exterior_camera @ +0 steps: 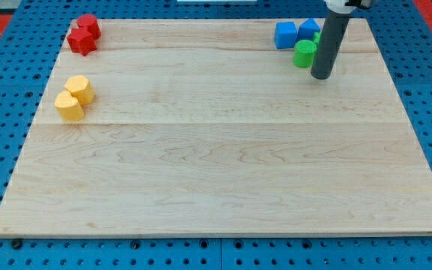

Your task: Move your arm to top left

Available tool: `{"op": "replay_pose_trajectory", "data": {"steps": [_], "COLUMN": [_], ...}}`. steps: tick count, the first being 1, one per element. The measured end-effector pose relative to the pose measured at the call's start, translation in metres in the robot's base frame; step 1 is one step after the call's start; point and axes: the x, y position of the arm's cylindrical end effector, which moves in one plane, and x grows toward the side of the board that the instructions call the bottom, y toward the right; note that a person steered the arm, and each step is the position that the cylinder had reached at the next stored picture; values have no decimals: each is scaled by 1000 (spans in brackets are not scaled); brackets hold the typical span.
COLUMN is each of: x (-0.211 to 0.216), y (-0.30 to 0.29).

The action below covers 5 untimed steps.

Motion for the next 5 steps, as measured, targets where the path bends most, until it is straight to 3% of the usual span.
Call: {"op": "replay_pose_trajectory", "data": {"steps": [2, 5], "x": [51, 54], "y": [-85, -171]}}
